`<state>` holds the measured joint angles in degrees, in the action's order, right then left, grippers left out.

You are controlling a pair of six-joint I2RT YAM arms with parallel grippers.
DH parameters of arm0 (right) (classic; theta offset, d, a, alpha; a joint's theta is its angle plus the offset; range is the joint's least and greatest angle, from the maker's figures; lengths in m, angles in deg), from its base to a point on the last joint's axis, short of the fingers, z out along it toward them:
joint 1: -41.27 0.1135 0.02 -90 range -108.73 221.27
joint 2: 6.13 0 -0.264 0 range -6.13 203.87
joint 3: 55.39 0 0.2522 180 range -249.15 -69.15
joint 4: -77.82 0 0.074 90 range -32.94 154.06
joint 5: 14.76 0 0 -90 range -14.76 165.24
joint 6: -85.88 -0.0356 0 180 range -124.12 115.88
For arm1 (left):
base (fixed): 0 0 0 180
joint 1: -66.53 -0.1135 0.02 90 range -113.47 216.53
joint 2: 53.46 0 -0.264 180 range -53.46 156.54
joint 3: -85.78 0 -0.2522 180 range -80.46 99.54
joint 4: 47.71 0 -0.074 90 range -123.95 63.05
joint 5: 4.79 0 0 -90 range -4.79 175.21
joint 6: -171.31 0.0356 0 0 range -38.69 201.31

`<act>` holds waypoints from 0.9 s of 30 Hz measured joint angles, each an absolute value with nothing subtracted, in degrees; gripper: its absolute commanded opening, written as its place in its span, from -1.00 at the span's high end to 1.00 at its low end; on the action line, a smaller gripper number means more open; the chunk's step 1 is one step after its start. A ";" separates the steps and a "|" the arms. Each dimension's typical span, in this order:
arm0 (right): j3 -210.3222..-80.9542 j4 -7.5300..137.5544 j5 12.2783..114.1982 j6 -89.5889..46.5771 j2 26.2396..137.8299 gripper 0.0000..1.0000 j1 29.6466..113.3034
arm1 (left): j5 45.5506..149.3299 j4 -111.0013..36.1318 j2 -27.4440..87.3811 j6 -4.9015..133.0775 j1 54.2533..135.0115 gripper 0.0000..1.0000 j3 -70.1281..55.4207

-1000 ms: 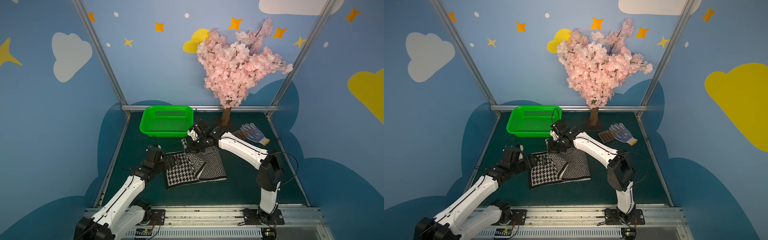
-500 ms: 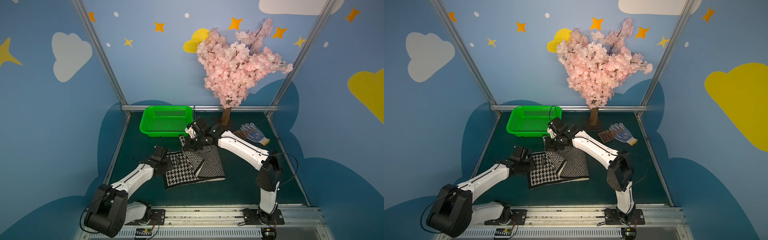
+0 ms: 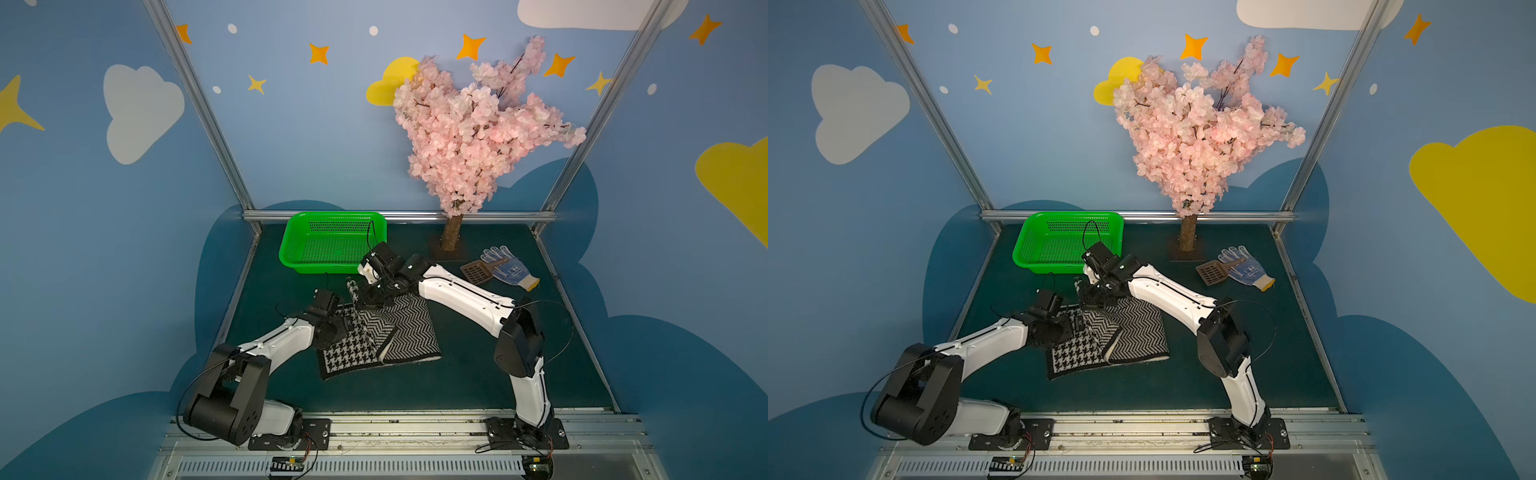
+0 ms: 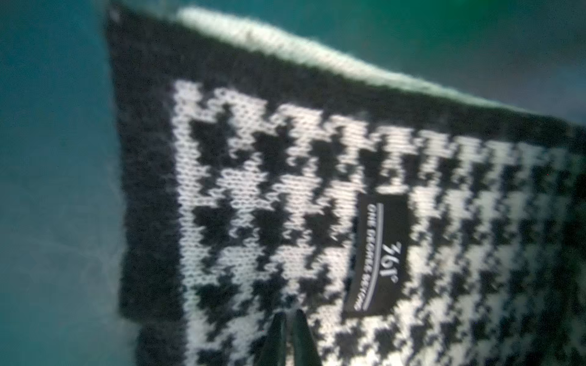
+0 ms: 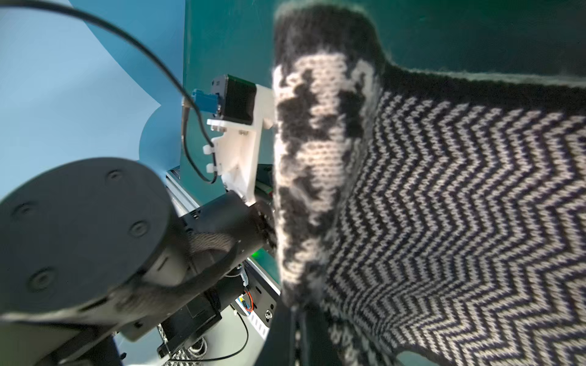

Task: Roll up the scarf and place it into the basket
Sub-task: Fold the scarf at the center of the board.

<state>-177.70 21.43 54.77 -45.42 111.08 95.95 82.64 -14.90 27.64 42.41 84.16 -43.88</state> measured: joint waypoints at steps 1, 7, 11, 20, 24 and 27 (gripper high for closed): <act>-177.70 21.52 54.77 -45.51 111.06 1.00 96.12 | 82.64 -15.41 27.86 42.39 84.14 0.94 -43.79; -178.14 21.91 54.75 -45.97 111.06 1.00 96.23 | 82.82 -17.53 28.97 42.30 84.07 0.94 -43.55; -179.73 22.15 54.68 -46.45 111.08 1.00 96.76 | 82.95 -18.23 29.19 42.26 84.05 0.94 -43.49; -181.39 24.62 54.07 -48.41 112.87 1.00 97.67 | 83.39 -18.77 29.21 42.24 84.03 0.94 -43.62; -181.24 26.26 53.26 -49.38 114.75 1.00 97.70 | 83.69 -19.93 28.75 42.02 83.99 0.94 -44.36; -179.51 27.99 53.09 -50.08 115.30 1.00 97.74 | 83.87 -20.32 27.55 41.85 83.94 0.84 -45.32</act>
